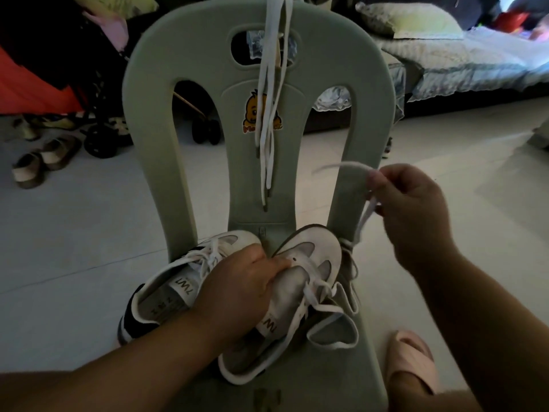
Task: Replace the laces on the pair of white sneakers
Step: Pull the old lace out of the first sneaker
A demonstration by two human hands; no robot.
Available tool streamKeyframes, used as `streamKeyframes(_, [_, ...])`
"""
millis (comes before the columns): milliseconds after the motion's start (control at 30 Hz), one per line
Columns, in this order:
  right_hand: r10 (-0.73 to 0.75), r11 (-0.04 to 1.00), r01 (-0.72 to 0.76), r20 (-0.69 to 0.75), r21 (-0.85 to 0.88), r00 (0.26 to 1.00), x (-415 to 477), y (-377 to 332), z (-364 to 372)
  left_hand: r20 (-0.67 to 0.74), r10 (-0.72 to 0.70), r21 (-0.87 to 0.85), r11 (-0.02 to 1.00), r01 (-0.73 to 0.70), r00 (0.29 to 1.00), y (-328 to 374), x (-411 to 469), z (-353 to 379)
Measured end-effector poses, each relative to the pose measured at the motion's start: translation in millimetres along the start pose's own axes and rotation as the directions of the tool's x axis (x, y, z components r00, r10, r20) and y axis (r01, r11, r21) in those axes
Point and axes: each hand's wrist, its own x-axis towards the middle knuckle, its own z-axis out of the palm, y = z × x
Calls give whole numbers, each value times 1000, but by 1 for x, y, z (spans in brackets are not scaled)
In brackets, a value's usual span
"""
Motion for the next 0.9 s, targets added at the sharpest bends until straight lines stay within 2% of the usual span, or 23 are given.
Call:
streamKeyframes(33, [34, 999, -35, 44, 21, 998, 2, -3, -5, -7, -7, -13, 1000, 7, 1000, 0, 0, 0])
streamKeyframes(100, [96, 993, -78, 230, -86, 968, -1, -3, -7, -21, -20, -32, 999, 19, 1000, 1, 1, -1])
streamKeyframes(133, [98, 978, -33, 317, -204, 943, -5, 0, -4, -34, -25, -37, 999, 24, 999, 1, 2, -2])
streamKeyframes(200, [81, 887, 151, 469, -436, 879, -14, 4, 4, -71, -41, -59, 998, 37, 997, 3, 3, -2])
streamKeyframes(300, [220, 793, 225, 612, -566, 760, -25, 6, 15, -118, -120, -112, 988, 107, 986, 0, 6, -1])
streamKeyframes(367, [252, 762, 242, 619, -601, 744, -28, 9, 17, -133, -154, -138, 981, 136, 979, -1, 8, 0])
streamKeyframes(467, [226, 718, 268, 580, -642, 783, -33, 18, 22, -145, -180, -170, 973, 154, 973, -1, 10, 0])
streamKeyframes(567, [186, 702, 229, 484, -674, 855, -34, 26, 27, -136, -217, -209, 960, 187, 967, -2, 11, -1])
streamKeyframes(667, [200, 718, 195, 466, -669, 862, -32, 32, 31, -154, -233, -219, 956, 196, 960, -5, 12, -1])
streamKeyframes(733, [253, 787, 84, 444, -611, 860, -30, 31, 31, -144, -233, -218, 956, 199, 962, -6, 12, 0])
streamKeyframes(833, [341, 892, -160, 395, -423, 853, -25, 23, 30, -86, -220, -195, 960, 200, 972, -7, 12, 2])
streamKeyframes(900, [348, 921, -235, 388, -310, 854, -23, 17, 28, -41, -222, -195, 958, 210, 974, -7, 12, 4])
